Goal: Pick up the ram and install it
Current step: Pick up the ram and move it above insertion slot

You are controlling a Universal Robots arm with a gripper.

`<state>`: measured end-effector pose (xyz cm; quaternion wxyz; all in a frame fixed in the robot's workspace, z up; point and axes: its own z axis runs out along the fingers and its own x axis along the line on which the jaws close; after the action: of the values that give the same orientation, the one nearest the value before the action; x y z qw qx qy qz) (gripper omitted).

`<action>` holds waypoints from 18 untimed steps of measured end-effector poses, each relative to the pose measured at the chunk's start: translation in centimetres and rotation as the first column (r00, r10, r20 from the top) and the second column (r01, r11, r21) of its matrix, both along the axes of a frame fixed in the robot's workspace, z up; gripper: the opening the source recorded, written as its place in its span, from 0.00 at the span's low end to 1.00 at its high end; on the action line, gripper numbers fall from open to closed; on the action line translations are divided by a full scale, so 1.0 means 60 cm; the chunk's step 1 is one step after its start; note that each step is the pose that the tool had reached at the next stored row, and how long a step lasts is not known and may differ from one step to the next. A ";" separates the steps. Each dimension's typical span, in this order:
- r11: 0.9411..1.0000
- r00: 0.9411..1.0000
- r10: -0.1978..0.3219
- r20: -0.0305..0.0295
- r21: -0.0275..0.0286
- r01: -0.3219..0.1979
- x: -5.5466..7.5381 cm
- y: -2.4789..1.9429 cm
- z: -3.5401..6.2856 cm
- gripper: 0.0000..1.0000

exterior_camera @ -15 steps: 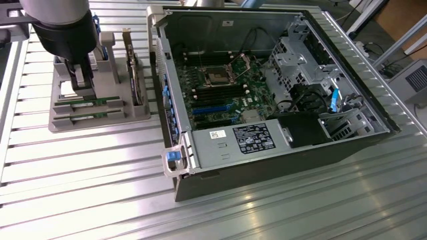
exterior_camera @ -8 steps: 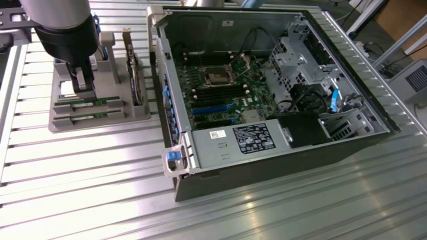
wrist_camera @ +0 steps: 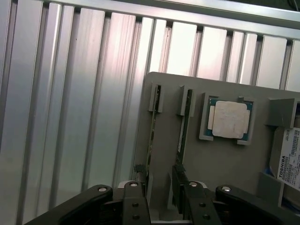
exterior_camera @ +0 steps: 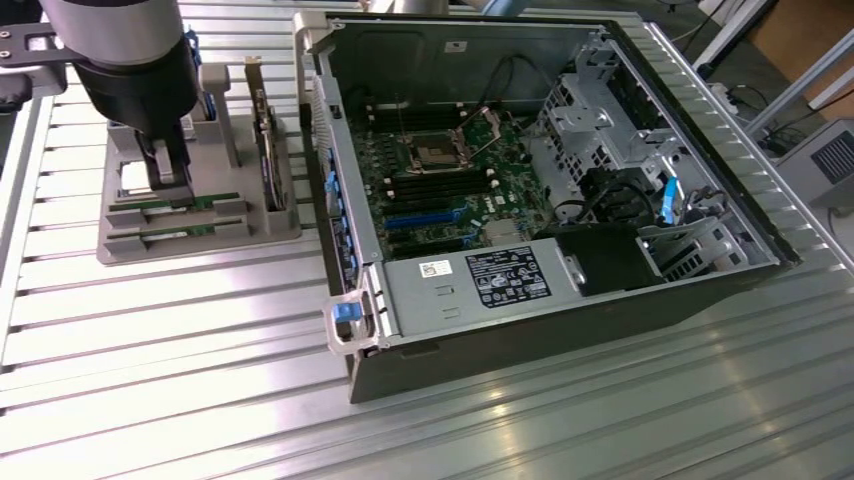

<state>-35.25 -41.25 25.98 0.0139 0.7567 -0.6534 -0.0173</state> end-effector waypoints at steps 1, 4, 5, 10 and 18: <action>1.000 1.000 0.000 0.000 0.000 0.000 0.000 0.0000 -0.002 0.36; 1.000 1.000 0.000 0.000 0.000 0.000 0.000 0.0000 -0.006 0.36; 1.000 1.000 0.000 0.000 0.000 0.000 0.000 0.0000 -0.009 0.36; 1.000 1.000 0.000 0.000 0.000 0.000 0.000 0.0000 -0.019 0.36; 1.000 1.000 0.000 0.000 0.000 0.000 -0.006 -0.0002 -0.039 0.36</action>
<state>-35.62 -41.27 23.65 0.0138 0.7567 -0.6534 -0.0173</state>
